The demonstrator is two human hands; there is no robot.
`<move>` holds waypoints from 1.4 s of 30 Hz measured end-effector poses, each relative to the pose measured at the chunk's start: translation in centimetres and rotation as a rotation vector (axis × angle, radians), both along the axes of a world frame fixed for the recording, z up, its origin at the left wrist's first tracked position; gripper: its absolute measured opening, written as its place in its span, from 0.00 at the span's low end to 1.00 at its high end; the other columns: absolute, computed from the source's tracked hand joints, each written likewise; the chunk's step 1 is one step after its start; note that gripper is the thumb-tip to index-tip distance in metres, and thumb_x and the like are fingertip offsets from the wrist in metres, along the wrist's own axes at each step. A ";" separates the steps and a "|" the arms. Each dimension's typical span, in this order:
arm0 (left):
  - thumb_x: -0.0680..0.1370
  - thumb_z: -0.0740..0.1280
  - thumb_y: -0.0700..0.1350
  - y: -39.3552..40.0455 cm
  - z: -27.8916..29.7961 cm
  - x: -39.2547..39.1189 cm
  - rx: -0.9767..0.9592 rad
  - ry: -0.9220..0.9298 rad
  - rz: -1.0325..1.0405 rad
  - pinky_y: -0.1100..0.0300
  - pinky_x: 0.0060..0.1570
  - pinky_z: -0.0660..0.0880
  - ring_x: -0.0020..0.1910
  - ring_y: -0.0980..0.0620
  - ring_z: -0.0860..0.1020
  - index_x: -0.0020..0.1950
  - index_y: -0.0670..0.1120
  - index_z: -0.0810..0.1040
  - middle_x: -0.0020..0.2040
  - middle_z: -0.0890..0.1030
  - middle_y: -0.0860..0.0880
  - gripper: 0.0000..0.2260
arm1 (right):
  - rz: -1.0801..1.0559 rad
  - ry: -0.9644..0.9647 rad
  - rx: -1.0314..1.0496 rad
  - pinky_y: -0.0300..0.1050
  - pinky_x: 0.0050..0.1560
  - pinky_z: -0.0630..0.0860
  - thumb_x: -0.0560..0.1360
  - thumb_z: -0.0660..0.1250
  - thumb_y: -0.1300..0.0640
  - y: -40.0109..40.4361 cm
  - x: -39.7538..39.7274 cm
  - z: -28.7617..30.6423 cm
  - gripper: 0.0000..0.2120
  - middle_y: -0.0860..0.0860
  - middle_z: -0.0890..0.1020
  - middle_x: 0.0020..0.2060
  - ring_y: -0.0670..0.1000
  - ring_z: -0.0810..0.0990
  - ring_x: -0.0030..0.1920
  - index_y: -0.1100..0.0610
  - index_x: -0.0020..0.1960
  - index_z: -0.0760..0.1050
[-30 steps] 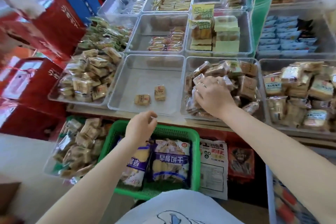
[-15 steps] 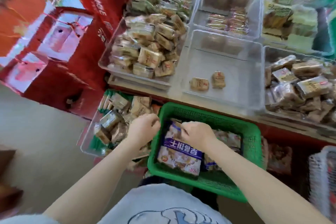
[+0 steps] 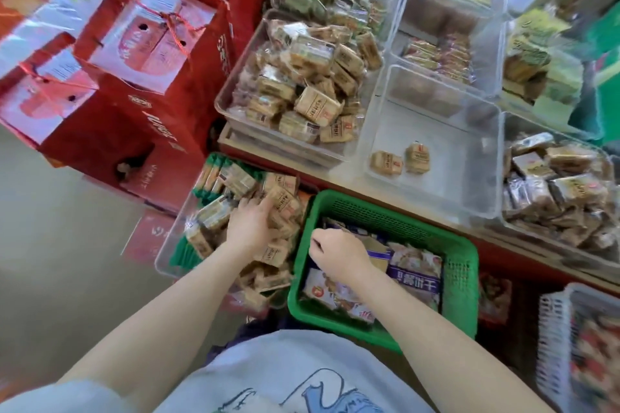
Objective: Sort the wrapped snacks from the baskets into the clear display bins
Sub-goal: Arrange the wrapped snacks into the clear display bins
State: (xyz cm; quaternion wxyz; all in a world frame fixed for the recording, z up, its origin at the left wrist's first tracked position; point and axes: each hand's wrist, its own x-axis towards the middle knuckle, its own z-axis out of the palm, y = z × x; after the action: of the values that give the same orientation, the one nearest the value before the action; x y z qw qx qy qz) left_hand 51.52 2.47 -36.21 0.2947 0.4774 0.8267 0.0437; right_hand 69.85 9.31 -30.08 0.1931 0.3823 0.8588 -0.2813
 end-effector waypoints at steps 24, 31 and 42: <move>0.74 0.71 0.31 9.3 17.2 9.9 0.426 -0.909 -0.019 0.47 0.57 0.79 0.56 0.45 0.81 0.56 0.47 0.81 0.56 0.82 0.49 0.15 | -0.631 0.791 -0.668 0.47 0.49 0.76 0.73 0.75 0.47 9.9 11.7 7.8 0.28 0.53 0.81 0.56 0.48 0.80 0.47 0.42 0.70 0.69; 0.78 0.67 0.39 14.2 13.4 11.7 0.402 -0.436 -0.074 0.53 0.70 0.69 0.69 0.56 0.71 0.77 0.54 0.64 0.71 0.71 0.54 0.29 | -0.603 0.467 -0.023 0.43 0.56 0.71 0.67 0.79 0.43 14.7 14.4 7.5 0.29 0.49 0.70 0.57 0.47 0.73 0.53 0.46 0.64 0.73; 0.80 0.57 0.62 14.0 6.5 11.9 0.072 0.261 -0.463 0.49 0.77 0.37 0.79 0.52 0.55 0.81 0.49 0.40 0.78 0.30 0.47 0.38 | -0.739 0.247 0.052 0.45 0.46 0.72 0.74 0.73 0.53 23.3 12.2 -0.3 0.26 0.50 0.80 0.54 0.54 0.78 0.52 0.48 0.69 0.69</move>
State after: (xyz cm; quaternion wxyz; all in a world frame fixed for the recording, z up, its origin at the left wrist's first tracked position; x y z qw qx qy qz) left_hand 63.44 16.47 -29.75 0.1705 0.6654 0.7245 -0.0576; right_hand 82.08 32.65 -30.35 -0.0357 0.6337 0.6869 -0.3540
